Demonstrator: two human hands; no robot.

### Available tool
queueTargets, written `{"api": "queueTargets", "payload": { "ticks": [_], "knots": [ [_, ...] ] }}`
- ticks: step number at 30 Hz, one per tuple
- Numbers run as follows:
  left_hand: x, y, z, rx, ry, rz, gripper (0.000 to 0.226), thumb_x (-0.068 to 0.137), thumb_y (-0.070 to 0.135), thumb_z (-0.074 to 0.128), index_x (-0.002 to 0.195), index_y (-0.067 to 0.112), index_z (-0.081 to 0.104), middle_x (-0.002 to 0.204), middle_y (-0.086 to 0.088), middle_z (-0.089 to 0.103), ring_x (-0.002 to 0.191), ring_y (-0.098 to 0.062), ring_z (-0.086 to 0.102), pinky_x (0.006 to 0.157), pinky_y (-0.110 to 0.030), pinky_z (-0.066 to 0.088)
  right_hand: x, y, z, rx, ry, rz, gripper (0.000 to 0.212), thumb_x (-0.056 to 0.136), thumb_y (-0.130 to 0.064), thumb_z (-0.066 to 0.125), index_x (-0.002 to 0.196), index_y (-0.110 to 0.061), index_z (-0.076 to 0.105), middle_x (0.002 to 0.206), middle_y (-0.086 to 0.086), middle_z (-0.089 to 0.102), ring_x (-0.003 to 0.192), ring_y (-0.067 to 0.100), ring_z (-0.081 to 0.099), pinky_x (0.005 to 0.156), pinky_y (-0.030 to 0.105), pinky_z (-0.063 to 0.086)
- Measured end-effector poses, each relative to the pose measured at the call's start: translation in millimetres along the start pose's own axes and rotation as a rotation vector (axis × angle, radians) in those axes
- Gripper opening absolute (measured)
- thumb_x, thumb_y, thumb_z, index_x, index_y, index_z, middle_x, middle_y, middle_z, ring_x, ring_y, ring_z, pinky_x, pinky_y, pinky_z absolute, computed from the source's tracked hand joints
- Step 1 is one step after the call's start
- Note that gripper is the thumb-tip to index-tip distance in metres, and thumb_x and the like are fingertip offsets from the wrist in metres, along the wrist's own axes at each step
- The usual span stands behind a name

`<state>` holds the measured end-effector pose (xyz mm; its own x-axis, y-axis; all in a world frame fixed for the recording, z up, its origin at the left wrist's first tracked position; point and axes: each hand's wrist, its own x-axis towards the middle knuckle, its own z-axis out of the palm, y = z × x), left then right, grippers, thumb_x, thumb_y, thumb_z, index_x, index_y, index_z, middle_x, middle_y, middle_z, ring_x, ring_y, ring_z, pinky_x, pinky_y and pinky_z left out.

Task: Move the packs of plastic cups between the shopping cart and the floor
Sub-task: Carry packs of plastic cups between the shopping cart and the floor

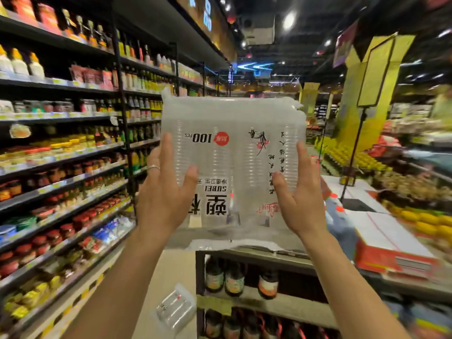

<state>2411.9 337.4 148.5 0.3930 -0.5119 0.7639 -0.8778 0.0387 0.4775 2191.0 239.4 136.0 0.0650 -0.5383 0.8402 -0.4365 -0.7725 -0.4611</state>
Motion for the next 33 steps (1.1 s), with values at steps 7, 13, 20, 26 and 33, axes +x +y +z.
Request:
{"api": "queueTargets", "payload": {
  "ticks": [7, 13, 20, 26, 33],
  "knots": [
    [-15.2, 122.4, 105.1, -0.109, -0.082, 0.059, 0.077, 0.089, 0.057, 0.032, 0.156, 0.034, 0.0, 0.159, -0.008, 0.02, 0.132, -0.03, 0.039, 0.089, -0.047, 0.044, 9.4, 97.9, -123.4, -0.119, 0.053, 0.095, 0.068, 0.098, -0.031, 0.054, 0.155, -0.028, 0.017, 0.154, 0.004, 0.028, 0.134, 0.01, 0.027, 0.098, 0.024, 0.026],
    [-41.1, 240.5, 196.5, -0.201, -0.144, 0.095, 0.077, 0.089, 0.054, 0.032, 0.156, 0.03, 0.003, 0.16, -0.005, 0.016, 0.132, -0.033, 0.04, 0.092, -0.047, 0.042, 12.1, 190.2, -235.4, -0.188, 0.14, 0.182, 0.067, 0.097, -0.033, 0.056, 0.153, -0.032, 0.02, 0.154, 0.003, 0.029, 0.14, 0.018, 0.029, 0.103, 0.03, 0.028],
    [-76.8, 355.7, 302.3, -0.349, -0.227, 0.183, 0.077, 0.09, 0.056, 0.031, 0.157, 0.028, 0.007, 0.162, -0.004, 0.016, 0.14, -0.019, 0.023, 0.105, -0.044, 0.035, 1.0, 271.1, -360.3, -0.318, 0.198, 0.293, 0.066, 0.097, -0.034, 0.054, 0.153, -0.035, 0.019, 0.154, -0.001, 0.026, 0.135, 0.015, 0.033, 0.1, 0.029, 0.028],
    [-103.7, 436.5, 379.3, -0.454, -0.355, 0.282, 0.08, 0.087, 0.062, 0.024, 0.157, 0.027, 0.006, 0.163, -0.003, 0.015, 0.143, -0.02, 0.022, 0.108, -0.042, 0.032, -17.3, 322.5, -439.2, -0.453, 0.275, 0.381, 0.066, 0.099, -0.035, 0.052, 0.154, -0.035, 0.017, 0.158, -0.003, 0.023, 0.122, -0.007, 0.026, 0.098, 0.026, 0.023],
    [-143.3, 540.0, 465.5, -0.619, -0.509, 0.363, 0.074, 0.091, 0.053, 0.034, 0.156, 0.033, 0.005, 0.159, -0.009, 0.02, 0.136, -0.026, 0.032, 0.091, -0.047, 0.045, -38.3, 381.1, -530.6, -0.68, 0.382, 0.505, 0.066, 0.098, -0.039, 0.049, 0.153, -0.041, 0.012, 0.16, -0.003, 0.02, 0.145, 0.013, 0.02, 0.108, 0.038, 0.028]
  ]
}}
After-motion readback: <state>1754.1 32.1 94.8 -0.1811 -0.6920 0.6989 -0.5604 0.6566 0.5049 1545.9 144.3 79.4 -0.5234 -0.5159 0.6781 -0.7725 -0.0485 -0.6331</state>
